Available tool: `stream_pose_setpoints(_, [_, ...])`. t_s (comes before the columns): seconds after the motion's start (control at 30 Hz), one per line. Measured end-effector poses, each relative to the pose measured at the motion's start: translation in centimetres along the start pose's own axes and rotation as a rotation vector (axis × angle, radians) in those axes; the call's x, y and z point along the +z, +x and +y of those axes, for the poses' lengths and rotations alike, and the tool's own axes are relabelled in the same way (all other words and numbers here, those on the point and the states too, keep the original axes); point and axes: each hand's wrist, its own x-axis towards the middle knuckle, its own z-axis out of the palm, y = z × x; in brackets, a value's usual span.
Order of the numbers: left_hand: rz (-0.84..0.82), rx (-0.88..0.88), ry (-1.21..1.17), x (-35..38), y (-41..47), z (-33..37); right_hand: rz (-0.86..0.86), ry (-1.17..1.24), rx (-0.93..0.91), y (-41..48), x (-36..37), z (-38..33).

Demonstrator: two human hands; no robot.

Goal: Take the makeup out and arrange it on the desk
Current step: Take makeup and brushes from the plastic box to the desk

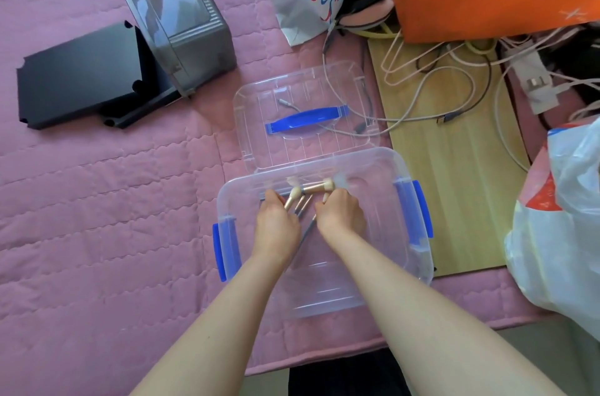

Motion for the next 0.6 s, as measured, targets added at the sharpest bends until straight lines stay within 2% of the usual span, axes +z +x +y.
stream_pose_setpoints(0.17, [0.046,-0.018,0.009,1.1,0.9,-0.3,0.005,0.132,0.043,0.4,-0.1,0.5])
stream_pose_setpoints(0.33, [0.070,0.117,0.071,2.2,0.6,-1.3,-0.003,0.290,0.086,0.6,0.6,1.1])
stream_pose_setpoints(0.53, [0.042,0.181,0.093,2.5,0.2,-1.5,-0.074,0.865,0.209,-0.2,0.9,0.5])
stream_pose_setpoints(0.6, [0.032,0.146,0.066,2.3,0.3,-1.1,-0.120,0.887,0.233,-0.4,1.0,0.2])
